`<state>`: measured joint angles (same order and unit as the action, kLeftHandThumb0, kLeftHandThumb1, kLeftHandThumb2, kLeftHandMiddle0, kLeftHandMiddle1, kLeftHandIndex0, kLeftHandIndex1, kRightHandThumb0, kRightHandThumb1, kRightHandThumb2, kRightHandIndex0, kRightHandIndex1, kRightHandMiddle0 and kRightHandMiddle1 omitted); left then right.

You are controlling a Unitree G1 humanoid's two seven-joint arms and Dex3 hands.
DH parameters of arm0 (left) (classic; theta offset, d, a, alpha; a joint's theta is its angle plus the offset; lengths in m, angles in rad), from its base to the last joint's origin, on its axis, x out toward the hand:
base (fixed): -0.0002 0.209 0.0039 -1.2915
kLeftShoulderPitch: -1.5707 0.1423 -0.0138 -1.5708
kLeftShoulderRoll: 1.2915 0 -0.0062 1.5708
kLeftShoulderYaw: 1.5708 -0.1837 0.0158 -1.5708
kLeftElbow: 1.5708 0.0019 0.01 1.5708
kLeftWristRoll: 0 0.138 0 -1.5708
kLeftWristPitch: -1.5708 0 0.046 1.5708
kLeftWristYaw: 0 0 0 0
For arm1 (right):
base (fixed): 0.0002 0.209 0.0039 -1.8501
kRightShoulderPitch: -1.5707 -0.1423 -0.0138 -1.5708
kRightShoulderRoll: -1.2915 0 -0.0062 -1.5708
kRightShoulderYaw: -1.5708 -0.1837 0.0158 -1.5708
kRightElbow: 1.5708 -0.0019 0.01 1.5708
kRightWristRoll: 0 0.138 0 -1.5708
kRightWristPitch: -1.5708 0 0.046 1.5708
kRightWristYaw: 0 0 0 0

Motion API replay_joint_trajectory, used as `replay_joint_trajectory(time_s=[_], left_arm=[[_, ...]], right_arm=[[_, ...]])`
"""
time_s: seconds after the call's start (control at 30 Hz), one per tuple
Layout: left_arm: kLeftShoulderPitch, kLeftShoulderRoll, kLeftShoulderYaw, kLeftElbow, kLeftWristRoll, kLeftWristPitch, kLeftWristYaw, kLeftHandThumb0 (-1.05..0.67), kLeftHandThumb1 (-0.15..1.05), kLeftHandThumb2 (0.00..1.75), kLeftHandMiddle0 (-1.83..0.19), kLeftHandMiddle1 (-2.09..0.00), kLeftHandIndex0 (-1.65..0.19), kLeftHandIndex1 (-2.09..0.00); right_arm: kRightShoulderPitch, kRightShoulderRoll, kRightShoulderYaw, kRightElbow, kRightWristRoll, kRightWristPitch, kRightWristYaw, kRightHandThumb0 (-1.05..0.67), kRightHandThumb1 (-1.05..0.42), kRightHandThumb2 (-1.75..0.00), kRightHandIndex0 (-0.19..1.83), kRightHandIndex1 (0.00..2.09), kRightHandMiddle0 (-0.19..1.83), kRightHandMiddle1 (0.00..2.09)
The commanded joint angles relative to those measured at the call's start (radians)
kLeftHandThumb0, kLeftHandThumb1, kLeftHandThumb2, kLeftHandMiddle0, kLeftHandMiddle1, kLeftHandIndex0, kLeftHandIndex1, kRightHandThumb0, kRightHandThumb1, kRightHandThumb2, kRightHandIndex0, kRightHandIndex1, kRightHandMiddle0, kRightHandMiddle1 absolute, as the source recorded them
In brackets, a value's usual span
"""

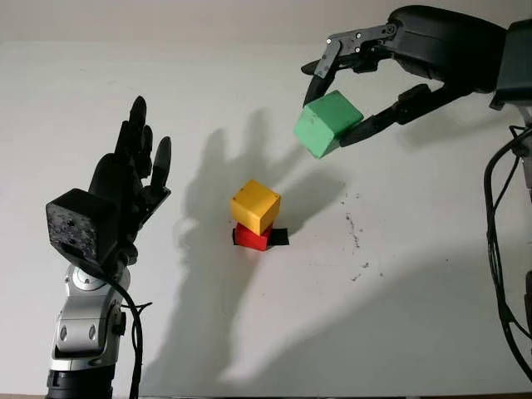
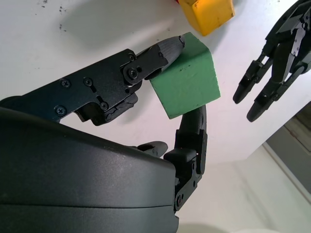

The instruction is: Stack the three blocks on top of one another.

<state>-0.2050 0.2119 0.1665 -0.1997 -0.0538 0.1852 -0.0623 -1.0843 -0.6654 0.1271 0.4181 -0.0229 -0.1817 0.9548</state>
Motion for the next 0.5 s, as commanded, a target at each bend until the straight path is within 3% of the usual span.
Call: replay_joint_trajectory(time_s=[0.0,0.3,0.47], left_arm=[[0.007,-0.002,0.003,-0.002,-0.003,-0.015,-0.002,-0.63,1.05,0.60,0.05,-0.05,0.05,-0.06],[0.020,-0.006,0.005,-0.017,-0.015,-0.010,-0.001,-0.65,1.05,0.60,0.06,-0.05,0.06,-0.06],[0.027,-0.004,0.005,-0.031,-0.010,0.002,0.004,-0.65,1.05,0.61,0.06,-0.05,0.08,-0.05]], right_arm=[[-0.062,0.028,0.016,0.024,-0.001,-0.002,0.019,-0.43,-0.86,-0.05,0.41,0.07,0.60,1.16],[-0.140,0.133,0.076,0.151,-0.024,-0.082,0.076,-0.48,-0.87,-0.06,0.39,0.05,0.52,1.45],[-0.123,0.161,0.092,0.163,-0.048,-0.109,0.068,-0.49,-0.90,-0.06,0.38,0.05,0.46,1.51]])
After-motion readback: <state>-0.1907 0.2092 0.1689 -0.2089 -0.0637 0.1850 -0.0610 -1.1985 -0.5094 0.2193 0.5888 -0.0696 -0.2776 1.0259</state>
